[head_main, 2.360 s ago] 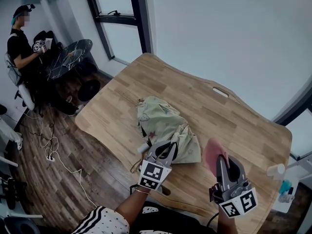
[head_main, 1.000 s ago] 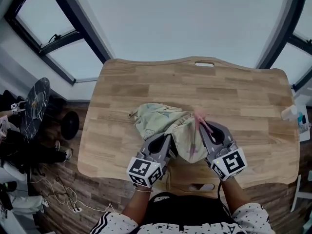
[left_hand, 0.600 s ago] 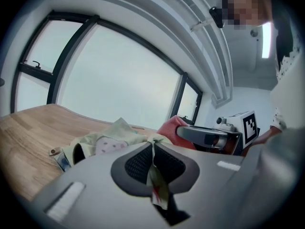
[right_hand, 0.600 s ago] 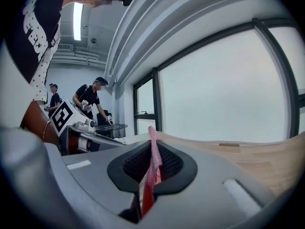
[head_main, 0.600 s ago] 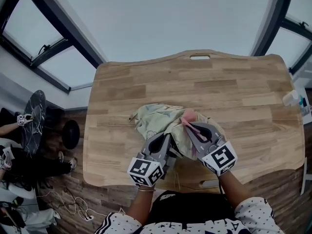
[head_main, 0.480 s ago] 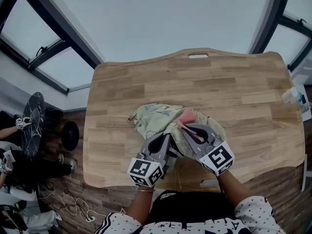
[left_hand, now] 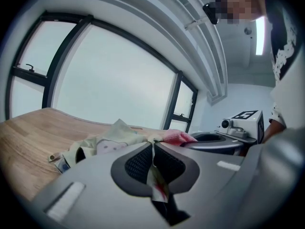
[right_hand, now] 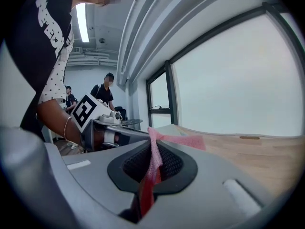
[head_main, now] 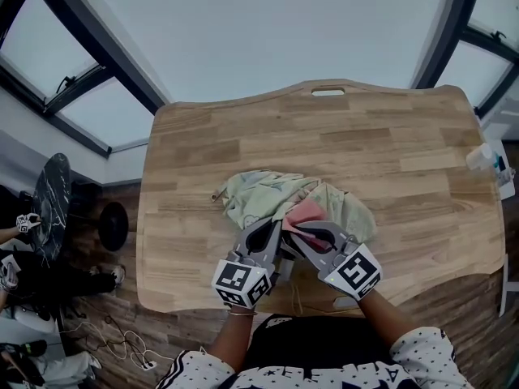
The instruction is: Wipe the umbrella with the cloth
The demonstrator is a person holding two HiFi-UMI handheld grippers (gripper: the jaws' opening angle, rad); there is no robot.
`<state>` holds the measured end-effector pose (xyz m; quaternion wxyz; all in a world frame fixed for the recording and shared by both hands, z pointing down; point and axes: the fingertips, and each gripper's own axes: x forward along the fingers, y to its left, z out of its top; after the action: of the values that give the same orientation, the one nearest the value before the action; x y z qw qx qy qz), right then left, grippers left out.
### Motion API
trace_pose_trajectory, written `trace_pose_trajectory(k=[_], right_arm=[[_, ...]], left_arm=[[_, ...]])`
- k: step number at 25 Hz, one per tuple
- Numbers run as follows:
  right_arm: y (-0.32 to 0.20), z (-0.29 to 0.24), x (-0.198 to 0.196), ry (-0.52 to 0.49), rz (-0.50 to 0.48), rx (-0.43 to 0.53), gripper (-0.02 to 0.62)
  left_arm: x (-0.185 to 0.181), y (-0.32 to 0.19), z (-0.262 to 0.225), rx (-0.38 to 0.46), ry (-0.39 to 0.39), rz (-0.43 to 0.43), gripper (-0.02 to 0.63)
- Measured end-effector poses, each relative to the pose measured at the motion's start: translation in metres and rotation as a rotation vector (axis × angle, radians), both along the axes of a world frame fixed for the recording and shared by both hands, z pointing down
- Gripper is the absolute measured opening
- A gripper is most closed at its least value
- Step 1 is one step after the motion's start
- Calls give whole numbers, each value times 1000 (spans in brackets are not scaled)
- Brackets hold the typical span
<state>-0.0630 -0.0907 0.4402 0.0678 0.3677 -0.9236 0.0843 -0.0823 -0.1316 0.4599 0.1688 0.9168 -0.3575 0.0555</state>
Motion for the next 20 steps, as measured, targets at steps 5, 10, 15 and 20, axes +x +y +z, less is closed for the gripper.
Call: trace_pose_trajectory(k=[5, 10, 15, 20], right_arm=[[18, 7, -12, -3, -62, -21, 21], [35, 11, -22, -12, -120, -35, 21], [49, 1, -20, -29, -157, -15, 25], [51, -36, 9, -104, -116, 31, 25]], left_arm=[[-1, 2, 1, 0, 4, -4, 14], [-3, 2, 2, 3, 7, -4, 14], [-4, 2, 2, 7, 11, -8, 14], [-3, 3, 2, 4, 10, -30, 14]])
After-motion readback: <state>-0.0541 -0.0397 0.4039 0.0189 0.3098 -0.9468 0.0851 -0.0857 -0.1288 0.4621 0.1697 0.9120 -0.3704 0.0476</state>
